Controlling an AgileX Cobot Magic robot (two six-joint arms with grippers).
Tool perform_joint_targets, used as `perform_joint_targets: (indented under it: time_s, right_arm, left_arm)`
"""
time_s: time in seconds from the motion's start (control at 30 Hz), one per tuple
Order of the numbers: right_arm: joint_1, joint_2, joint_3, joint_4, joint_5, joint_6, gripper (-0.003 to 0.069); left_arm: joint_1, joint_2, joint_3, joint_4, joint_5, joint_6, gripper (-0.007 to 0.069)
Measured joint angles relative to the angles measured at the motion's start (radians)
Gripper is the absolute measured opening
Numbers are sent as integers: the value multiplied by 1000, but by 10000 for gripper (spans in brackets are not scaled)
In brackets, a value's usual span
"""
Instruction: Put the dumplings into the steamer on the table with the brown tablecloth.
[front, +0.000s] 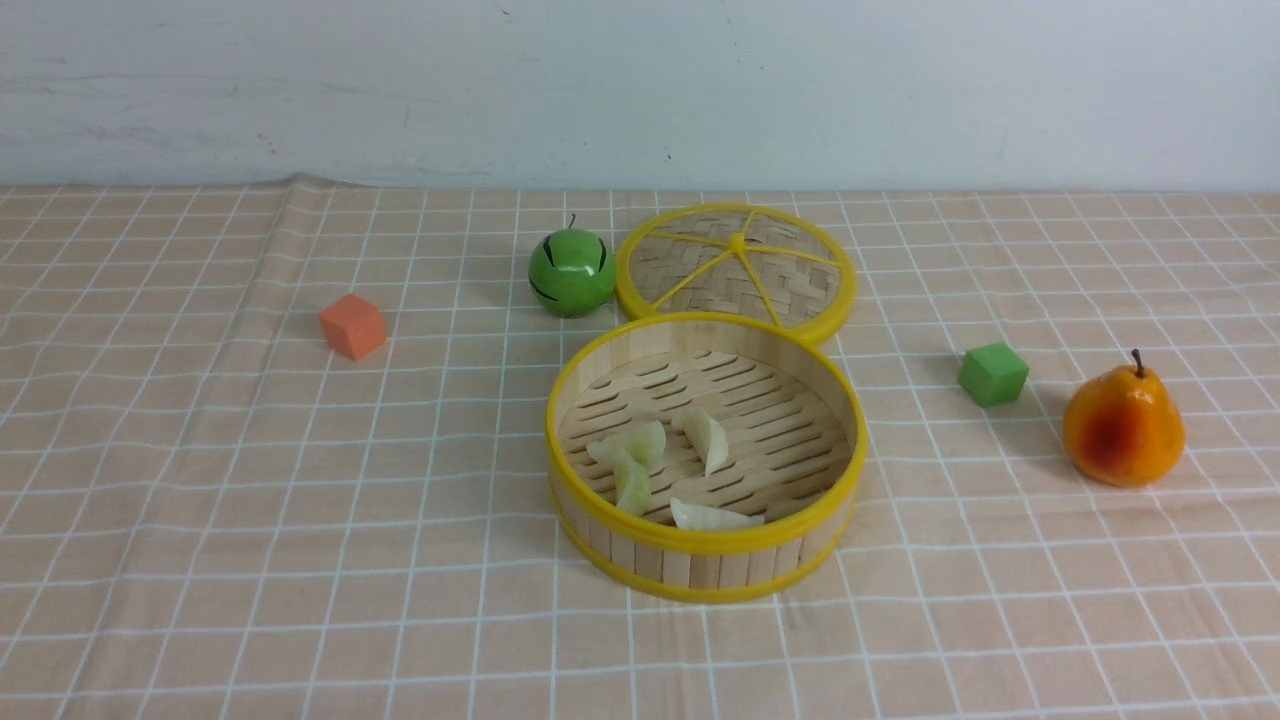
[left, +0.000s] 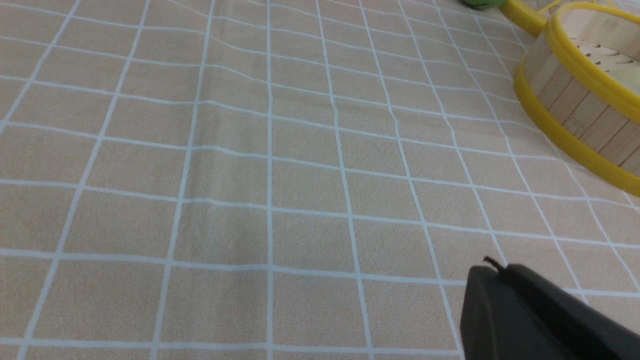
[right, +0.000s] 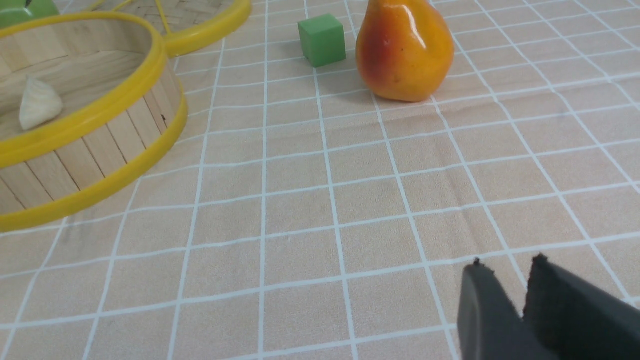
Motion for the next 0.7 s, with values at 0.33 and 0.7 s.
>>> perform_joint_targets:
  time_s: [0.33, 0.7]
  right_arm:
    - [0, 0, 0, -1, 0, 0, 152]
    - [0, 0, 0, -1, 0, 0, 166]
  left_arm:
    - [0, 0, 0, 0, 0, 0, 4]
    - [0, 0, 0, -1, 0, 0, 13]
